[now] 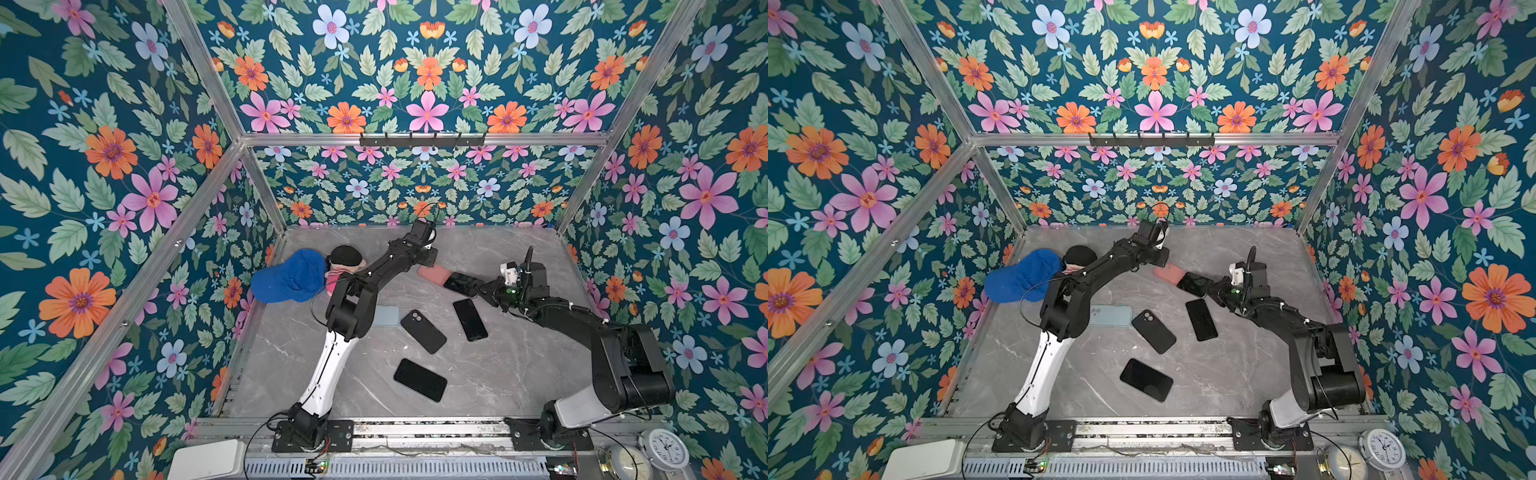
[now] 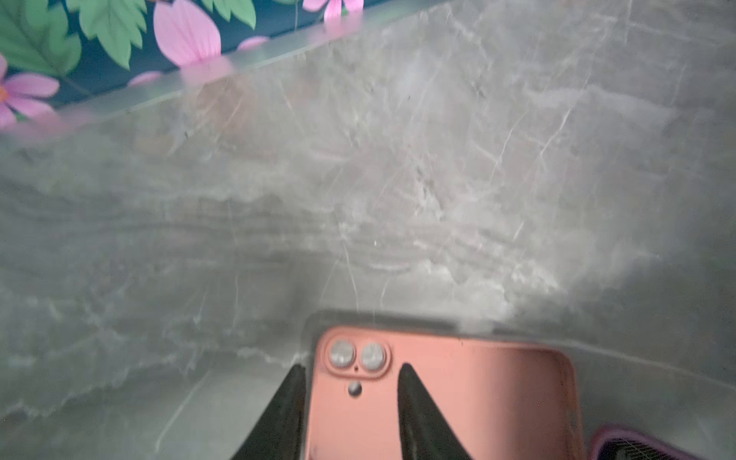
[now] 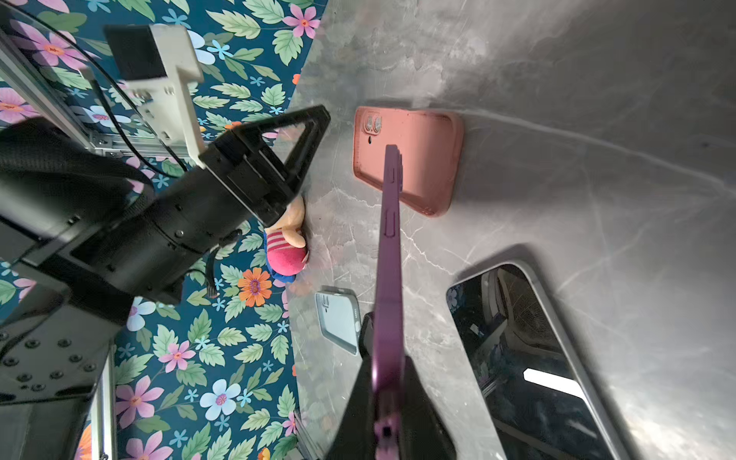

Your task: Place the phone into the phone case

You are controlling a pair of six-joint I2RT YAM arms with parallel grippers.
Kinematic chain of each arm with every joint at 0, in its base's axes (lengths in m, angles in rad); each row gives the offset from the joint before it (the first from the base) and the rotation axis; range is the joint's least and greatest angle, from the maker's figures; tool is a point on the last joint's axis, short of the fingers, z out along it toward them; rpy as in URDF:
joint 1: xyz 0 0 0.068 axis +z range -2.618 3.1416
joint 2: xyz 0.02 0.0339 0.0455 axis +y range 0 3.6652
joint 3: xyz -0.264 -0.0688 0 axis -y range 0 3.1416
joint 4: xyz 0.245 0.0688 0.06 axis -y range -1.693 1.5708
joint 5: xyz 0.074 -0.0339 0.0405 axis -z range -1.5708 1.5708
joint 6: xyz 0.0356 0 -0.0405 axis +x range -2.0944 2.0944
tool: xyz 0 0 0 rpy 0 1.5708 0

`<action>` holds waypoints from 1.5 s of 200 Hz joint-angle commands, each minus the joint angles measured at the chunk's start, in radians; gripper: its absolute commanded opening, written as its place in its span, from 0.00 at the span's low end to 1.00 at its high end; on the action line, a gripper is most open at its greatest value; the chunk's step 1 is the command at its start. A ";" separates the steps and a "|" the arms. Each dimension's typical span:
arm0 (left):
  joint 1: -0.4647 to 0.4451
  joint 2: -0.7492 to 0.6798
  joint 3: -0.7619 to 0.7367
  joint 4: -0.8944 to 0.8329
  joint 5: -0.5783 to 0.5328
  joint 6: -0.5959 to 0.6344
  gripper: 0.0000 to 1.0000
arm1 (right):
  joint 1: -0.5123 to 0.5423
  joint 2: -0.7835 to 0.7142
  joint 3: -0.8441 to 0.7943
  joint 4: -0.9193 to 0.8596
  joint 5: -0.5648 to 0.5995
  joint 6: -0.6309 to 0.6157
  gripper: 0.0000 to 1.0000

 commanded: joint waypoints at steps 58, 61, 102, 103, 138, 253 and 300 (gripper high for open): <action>0.003 0.122 0.110 0.054 0.115 0.022 0.43 | 0.022 -0.009 -0.008 0.047 -0.022 -0.030 0.00; 0.004 0.121 0.104 0.053 0.114 0.023 0.43 | 0.023 -0.010 -0.006 0.044 -0.024 -0.033 0.00; 0.004 0.081 0.016 0.049 0.107 0.042 0.41 | 0.021 -0.007 0.021 0.018 -0.034 -0.056 0.00; 0.003 0.079 0.014 0.049 0.108 0.043 0.41 | 0.021 -0.006 0.022 0.017 -0.035 -0.056 0.00; 0.004 0.054 -0.022 0.034 0.100 0.065 0.40 | 0.023 -0.002 0.042 -0.005 -0.047 -0.075 0.00; 0.003 -0.070 -0.236 0.053 0.081 0.048 0.37 | 0.020 0.047 0.095 -0.061 -0.165 -0.113 0.00; 0.004 -0.146 -0.336 0.086 0.082 0.020 0.37 | 0.020 0.080 0.116 -0.086 -0.209 -0.137 0.00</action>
